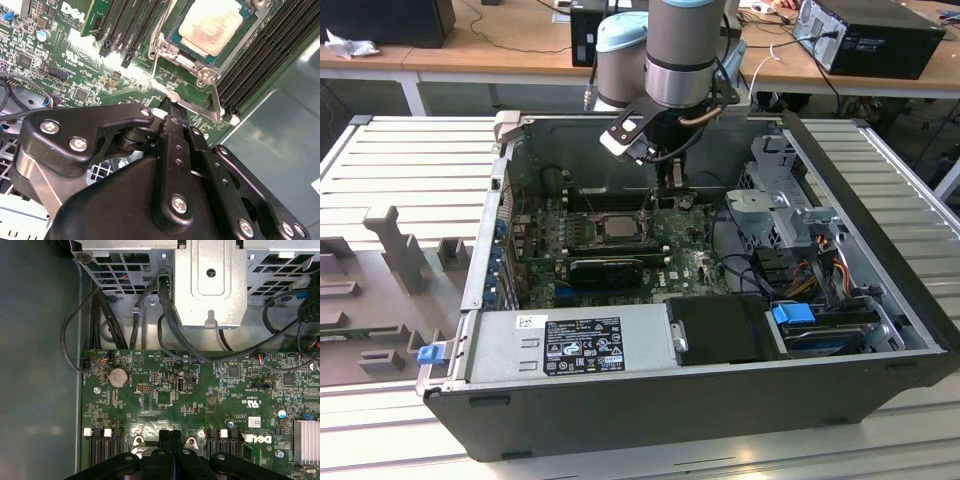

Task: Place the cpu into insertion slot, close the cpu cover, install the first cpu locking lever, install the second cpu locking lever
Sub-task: 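Close the cpu cover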

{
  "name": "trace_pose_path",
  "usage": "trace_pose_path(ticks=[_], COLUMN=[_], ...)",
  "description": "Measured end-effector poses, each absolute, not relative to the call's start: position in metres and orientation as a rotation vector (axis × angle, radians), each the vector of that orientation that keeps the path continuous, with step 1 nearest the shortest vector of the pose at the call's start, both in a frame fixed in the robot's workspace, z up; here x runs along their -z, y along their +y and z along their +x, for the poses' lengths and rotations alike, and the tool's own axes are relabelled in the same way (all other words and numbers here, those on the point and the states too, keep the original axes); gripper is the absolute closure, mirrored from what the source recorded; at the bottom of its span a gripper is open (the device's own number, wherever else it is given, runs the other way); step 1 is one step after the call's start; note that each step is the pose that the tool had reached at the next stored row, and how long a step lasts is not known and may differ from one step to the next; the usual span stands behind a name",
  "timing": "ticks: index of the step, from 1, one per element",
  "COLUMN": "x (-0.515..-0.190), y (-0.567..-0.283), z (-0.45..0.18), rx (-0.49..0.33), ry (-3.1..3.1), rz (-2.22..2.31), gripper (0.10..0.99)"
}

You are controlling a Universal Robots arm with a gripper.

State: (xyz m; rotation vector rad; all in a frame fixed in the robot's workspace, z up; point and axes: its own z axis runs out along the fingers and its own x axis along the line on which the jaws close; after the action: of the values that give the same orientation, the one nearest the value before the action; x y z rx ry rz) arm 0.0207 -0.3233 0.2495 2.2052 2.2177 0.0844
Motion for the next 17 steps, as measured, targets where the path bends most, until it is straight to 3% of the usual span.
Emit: trace_pose_path(ticks=[17], x=[-0.249], y=[-0.323], z=[0.003], rx=[-0.085], ry=[2.218], rz=[2.205], gripper=[0.98])
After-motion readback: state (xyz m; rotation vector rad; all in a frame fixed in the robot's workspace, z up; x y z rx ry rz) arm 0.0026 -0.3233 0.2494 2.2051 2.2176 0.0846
